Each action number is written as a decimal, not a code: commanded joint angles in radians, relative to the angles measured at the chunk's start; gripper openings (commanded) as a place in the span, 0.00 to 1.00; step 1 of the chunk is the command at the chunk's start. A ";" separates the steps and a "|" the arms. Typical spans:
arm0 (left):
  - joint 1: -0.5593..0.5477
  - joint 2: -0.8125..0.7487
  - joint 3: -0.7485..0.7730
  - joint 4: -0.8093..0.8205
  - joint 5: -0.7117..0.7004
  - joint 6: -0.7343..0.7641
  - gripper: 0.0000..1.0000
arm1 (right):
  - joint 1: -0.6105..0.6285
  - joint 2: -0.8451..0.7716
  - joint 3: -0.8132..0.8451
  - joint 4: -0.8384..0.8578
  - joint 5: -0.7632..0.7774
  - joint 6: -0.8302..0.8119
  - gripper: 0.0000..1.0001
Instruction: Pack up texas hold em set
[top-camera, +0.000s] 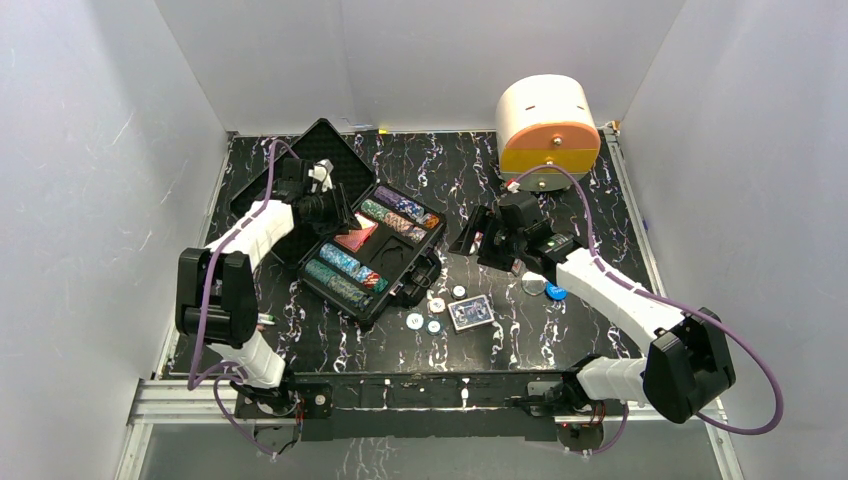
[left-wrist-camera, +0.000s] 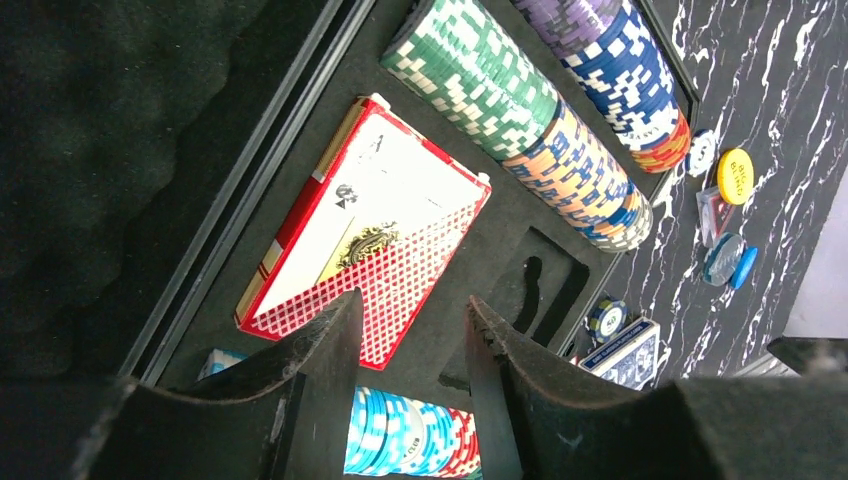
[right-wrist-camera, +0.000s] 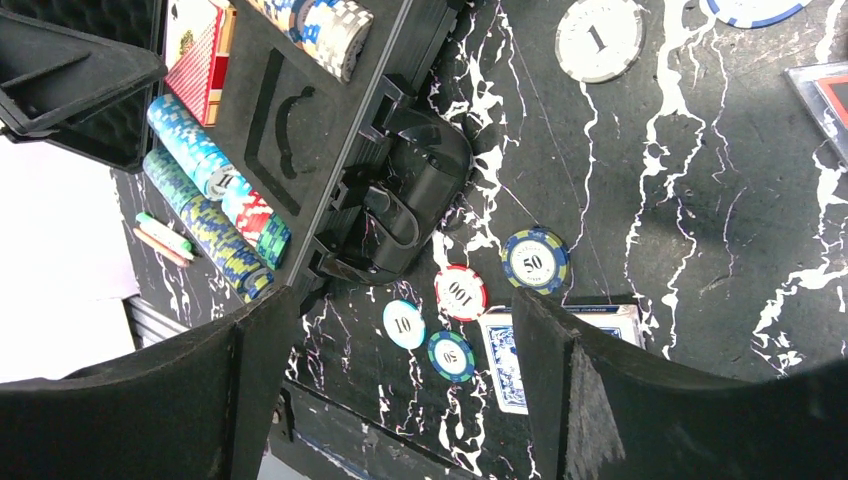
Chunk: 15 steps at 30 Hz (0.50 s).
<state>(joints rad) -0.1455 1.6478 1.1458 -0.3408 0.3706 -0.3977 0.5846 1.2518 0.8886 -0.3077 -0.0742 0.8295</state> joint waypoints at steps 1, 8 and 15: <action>-0.019 -0.038 0.006 -0.012 0.065 0.008 0.38 | 0.001 -0.008 0.058 -0.024 0.019 -0.043 0.84; -0.072 -0.037 -0.078 -0.019 -0.021 -0.015 0.33 | 0.004 0.022 0.066 -0.065 0.036 -0.070 0.75; -0.088 0.013 -0.105 -0.010 -0.167 -0.064 0.31 | 0.043 0.067 0.112 -0.204 0.167 -0.116 0.75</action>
<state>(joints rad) -0.2192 1.6348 1.0870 -0.3214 0.3054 -0.4435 0.5968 1.3060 0.9356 -0.4267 -0.0051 0.7555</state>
